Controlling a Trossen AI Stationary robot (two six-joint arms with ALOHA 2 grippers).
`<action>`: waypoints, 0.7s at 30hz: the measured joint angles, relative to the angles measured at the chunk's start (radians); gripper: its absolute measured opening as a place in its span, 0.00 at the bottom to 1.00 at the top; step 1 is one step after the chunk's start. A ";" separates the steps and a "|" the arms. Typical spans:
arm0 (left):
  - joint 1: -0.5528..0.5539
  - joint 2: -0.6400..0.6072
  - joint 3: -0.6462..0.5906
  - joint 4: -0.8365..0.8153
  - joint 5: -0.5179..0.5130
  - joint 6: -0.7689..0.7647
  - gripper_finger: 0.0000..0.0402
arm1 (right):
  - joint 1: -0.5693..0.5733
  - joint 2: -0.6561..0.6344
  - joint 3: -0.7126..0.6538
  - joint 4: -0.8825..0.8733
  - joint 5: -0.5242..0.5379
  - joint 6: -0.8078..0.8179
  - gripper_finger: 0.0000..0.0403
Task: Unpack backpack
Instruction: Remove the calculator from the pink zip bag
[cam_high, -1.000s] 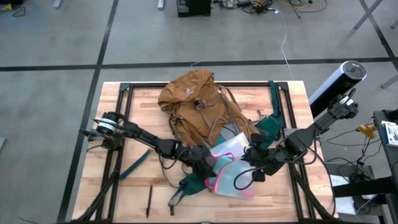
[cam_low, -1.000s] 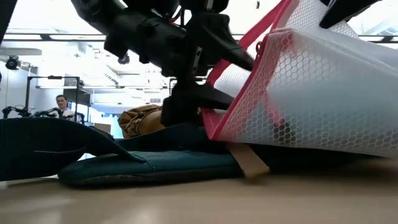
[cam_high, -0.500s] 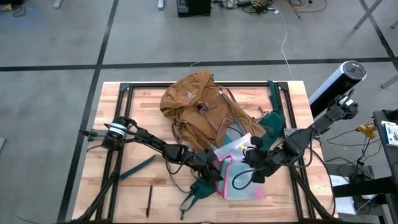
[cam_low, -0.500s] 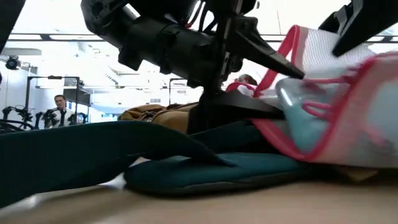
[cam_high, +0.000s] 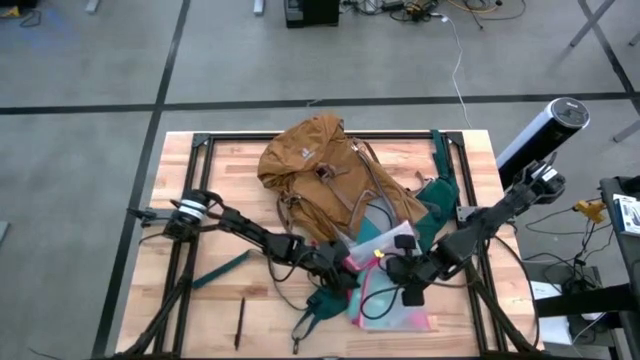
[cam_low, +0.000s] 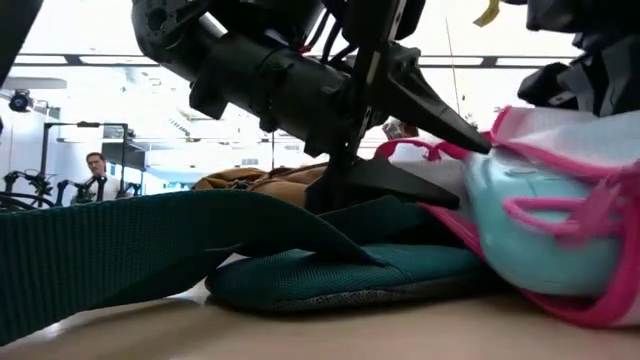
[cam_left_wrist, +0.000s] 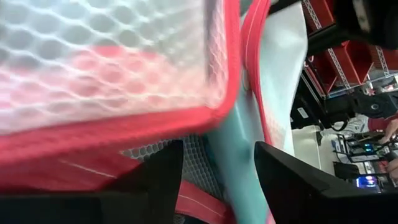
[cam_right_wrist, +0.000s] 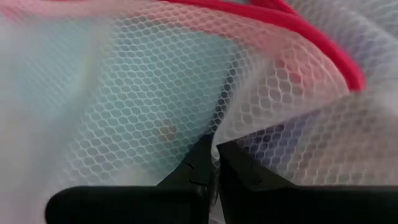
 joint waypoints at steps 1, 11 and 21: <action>0.000 0.002 0.000 0.006 0.000 0.000 0.46 | 0.000 0.015 0.000 0.008 -0.001 0.000 0.00; -0.020 0.001 0.000 0.017 0.080 -0.038 0.47 | -0.008 0.060 -0.001 0.038 0.006 0.009 0.00; -0.042 0.018 0.002 0.058 0.100 -0.091 0.51 | -0.040 0.059 -0.004 0.083 0.035 -0.002 0.00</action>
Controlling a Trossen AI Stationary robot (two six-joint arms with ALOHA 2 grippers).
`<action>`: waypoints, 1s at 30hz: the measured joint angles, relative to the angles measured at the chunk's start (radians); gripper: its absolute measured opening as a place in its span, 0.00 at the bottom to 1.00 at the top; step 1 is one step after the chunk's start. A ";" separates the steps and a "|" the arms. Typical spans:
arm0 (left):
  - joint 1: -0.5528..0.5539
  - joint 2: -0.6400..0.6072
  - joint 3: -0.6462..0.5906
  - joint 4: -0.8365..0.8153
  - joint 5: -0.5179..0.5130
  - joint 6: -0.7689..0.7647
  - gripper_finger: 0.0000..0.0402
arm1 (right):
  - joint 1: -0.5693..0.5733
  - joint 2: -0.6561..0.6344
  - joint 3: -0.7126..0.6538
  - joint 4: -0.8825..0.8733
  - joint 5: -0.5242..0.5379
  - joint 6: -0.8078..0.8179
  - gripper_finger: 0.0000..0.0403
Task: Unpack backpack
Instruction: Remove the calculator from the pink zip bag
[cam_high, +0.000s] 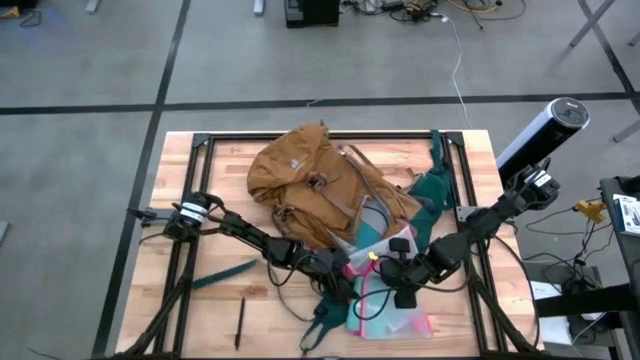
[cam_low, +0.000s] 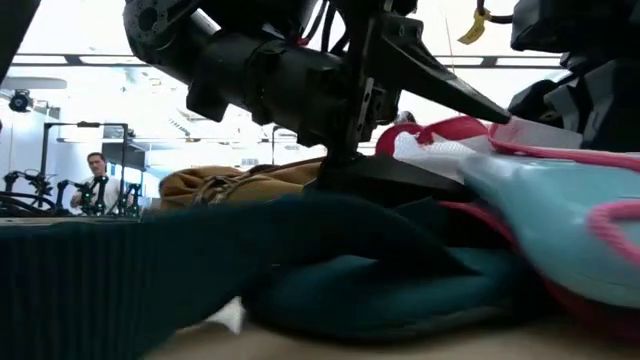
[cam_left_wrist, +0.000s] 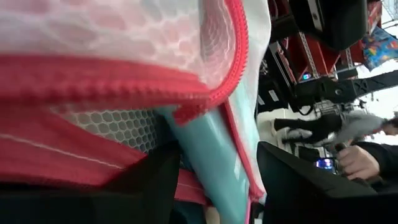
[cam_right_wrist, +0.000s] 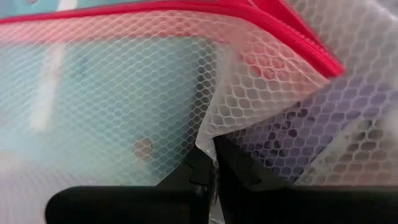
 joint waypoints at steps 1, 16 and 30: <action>-0.001 0.003 0.000 0.002 -0.008 0.000 0.51 | -0.007 0.000 -0.001 -0.001 0.001 0.000 0.00; -0.004 0.024 0.001 0.000 -0.216 0.079 0.43 | -0.082 0.002 -0.027 0.131 0.104 -0.041 0.00; -0.001 0.024 -0.003 0.081 -0.324 0.172 0.20 | -0.082 -0.040 -0.015 0.090 0.089 -0.047 0.00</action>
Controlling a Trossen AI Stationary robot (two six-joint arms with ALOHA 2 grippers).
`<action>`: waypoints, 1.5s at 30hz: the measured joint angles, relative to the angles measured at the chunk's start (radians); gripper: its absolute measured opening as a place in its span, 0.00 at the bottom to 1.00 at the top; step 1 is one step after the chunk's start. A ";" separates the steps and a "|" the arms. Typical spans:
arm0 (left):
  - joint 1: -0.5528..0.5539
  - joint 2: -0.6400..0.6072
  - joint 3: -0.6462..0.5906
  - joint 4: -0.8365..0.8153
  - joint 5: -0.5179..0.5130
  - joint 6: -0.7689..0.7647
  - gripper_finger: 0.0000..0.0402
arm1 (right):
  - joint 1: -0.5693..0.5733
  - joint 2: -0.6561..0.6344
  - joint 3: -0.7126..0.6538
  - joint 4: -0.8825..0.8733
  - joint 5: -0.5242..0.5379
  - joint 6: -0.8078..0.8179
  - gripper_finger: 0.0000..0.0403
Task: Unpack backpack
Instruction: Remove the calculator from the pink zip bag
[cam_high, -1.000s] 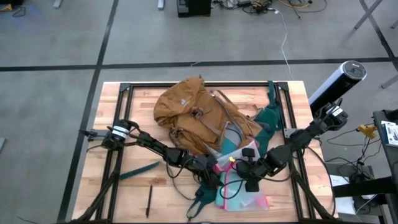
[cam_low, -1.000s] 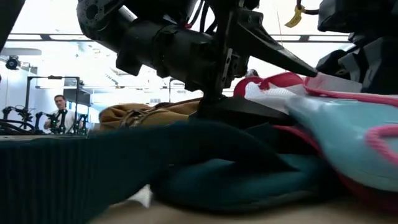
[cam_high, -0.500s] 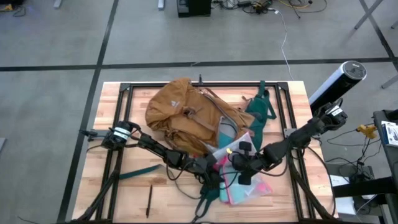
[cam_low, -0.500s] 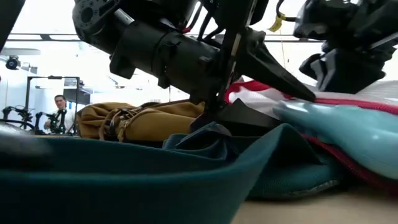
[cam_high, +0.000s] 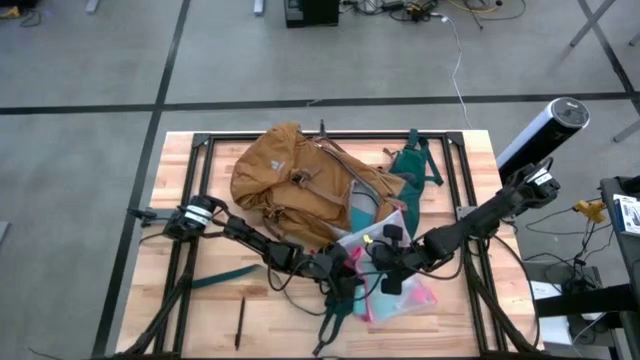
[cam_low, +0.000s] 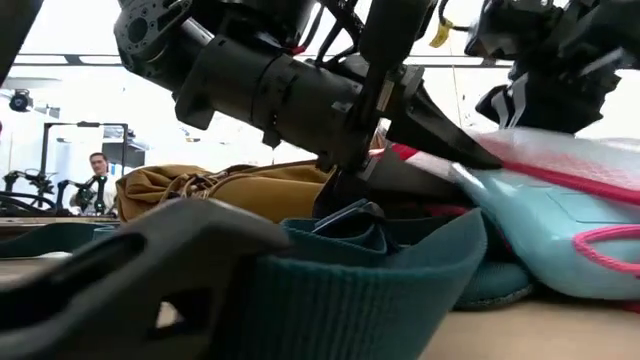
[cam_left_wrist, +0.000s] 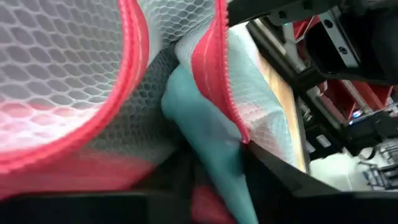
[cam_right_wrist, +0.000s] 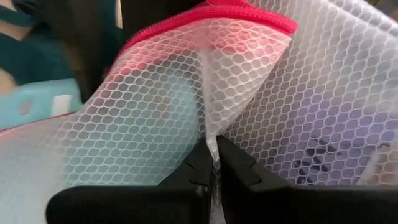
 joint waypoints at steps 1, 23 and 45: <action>0.001 -0.002 0.000 0.006 0.000 -0.003 0.15 | 0.000 -0.016 0.009 -0.026 -0.005 -0.002 0.00; 0.032 -0.057 0.002 -0.171 0.095 0.046 0.00 | 0.010 -0.367 -0.012 -0.441 -0.377 0.008 0.00; 0.037 -0.285 0.002 -0.595 0.086 0.112 0.00 | -0.049 -0.359 0.269 -0.313 0.014 -0.279 0.00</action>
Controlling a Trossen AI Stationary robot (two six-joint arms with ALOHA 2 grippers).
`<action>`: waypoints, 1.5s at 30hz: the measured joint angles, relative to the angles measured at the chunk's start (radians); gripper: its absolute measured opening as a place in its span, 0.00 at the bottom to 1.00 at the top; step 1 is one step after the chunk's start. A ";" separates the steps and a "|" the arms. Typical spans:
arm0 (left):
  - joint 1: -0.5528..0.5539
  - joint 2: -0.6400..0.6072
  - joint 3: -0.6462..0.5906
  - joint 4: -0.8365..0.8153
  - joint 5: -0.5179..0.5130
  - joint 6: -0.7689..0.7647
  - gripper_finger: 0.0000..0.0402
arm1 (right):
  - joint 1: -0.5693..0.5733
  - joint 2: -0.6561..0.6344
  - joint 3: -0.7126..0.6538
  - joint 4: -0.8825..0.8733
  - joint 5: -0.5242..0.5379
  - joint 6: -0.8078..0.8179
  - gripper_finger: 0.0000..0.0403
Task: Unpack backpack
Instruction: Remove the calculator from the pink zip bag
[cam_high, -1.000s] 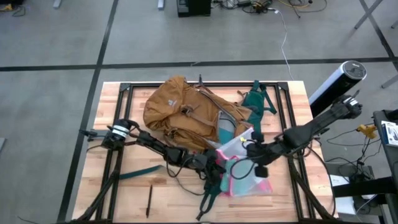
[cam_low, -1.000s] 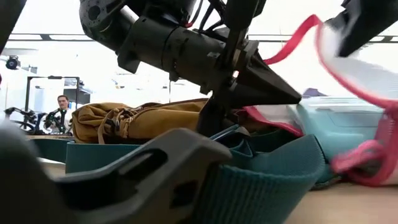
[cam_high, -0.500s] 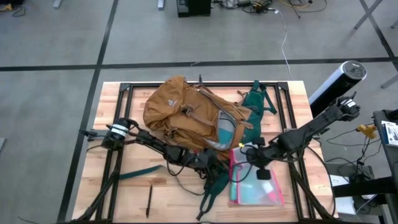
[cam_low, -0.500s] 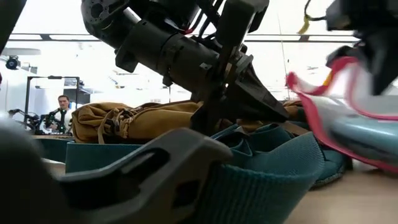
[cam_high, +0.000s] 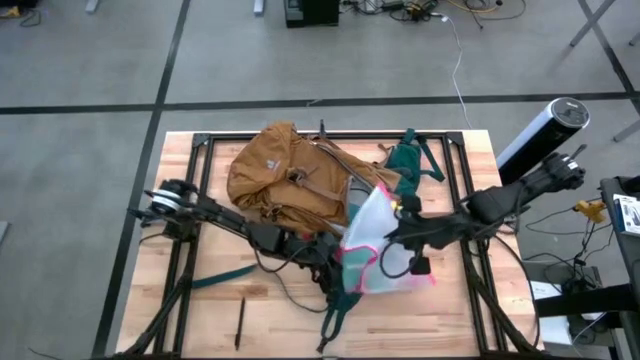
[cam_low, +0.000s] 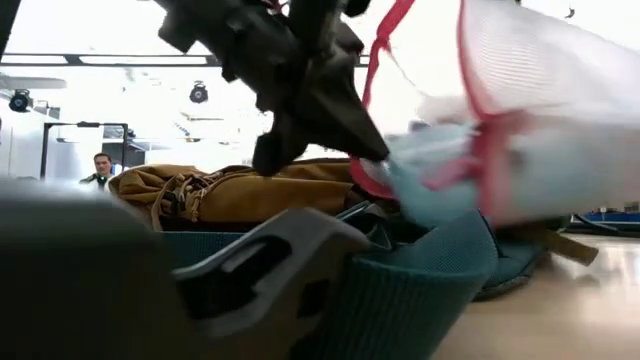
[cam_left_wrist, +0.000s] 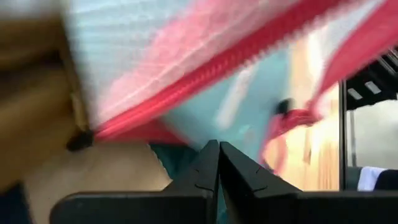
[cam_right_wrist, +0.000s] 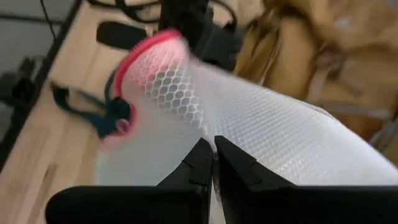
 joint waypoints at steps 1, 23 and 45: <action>0.000 -0.013 0.000 0.002 -0.012 0.010 0.00 | 0.000 -0.008 0.005 -0.001 0.011 -0.009 0.00; -0.030 -0.064 -0.008 -0.216 -0.022 -0.126 0.26 | -0.021 0.104 -0.214 0.016 0.010 0.128 0.00; 0.079 -0.035 -0.387 0.656 0.240 -0.155 0.58 | -0.021 0.276 -0.255 0.135 -0.042 0.153 0.00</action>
